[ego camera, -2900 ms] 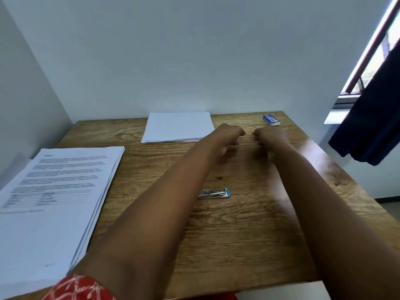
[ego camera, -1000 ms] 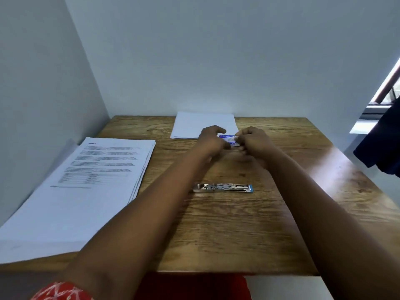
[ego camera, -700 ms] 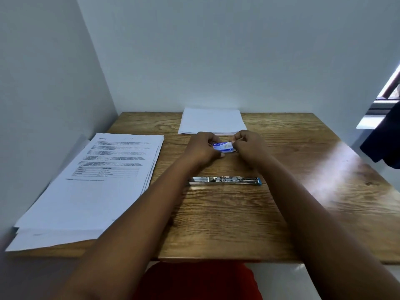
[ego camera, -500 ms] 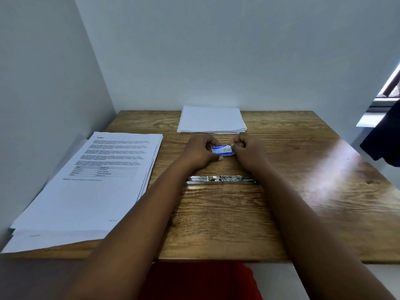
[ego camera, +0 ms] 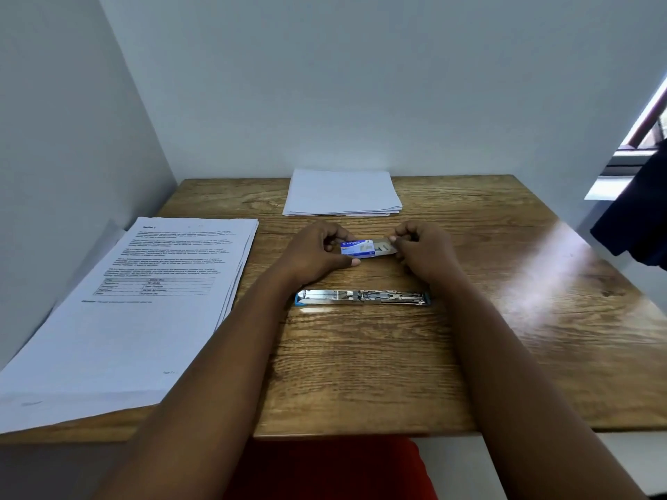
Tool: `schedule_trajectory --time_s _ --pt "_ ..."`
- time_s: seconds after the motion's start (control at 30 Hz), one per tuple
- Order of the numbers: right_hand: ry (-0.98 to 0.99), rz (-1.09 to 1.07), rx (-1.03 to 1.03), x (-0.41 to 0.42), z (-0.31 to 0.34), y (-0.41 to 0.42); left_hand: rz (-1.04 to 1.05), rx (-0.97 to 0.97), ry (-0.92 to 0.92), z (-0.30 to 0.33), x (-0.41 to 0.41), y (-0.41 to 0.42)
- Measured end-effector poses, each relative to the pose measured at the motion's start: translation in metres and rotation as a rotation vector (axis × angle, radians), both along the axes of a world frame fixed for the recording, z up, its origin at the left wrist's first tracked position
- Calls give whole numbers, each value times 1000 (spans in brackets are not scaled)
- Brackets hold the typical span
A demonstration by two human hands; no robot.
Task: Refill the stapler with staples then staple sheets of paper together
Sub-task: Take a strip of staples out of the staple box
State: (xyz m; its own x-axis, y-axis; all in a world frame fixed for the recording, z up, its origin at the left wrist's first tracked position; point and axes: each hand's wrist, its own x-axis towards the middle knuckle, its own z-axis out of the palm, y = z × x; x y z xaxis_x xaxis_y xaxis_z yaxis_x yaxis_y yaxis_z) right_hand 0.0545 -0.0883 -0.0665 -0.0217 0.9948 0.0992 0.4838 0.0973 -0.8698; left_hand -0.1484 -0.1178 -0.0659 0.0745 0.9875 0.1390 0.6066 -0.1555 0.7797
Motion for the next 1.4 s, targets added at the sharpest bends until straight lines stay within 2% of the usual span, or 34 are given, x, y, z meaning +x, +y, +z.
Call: schedule_trajectory --time_s 0.2,0.67,0.87,0.97,1.13,1.27,1.4 --pt "-74 -42 29 3 4 0 14 24 -10 -3 -1 1" --pt "-50 -201 6 13 7 7 5 26 -16 -3 -2 1" --pt "38 -276 7 12 10 7 2 27 -5 -4 -2 2" --pt "72 -213 28 7 12 3 4 10 -23 -4 -1 2" --pt "113 -60 4 -13 14 -10 -26 3 -243 -2 0 0" --pt "4 0 2 -21 9 -15 -37 23 -197 -3 -1 -1" --pt "35 1 -22 -20 8 -14 -41 23 -182 -5 -2 1"
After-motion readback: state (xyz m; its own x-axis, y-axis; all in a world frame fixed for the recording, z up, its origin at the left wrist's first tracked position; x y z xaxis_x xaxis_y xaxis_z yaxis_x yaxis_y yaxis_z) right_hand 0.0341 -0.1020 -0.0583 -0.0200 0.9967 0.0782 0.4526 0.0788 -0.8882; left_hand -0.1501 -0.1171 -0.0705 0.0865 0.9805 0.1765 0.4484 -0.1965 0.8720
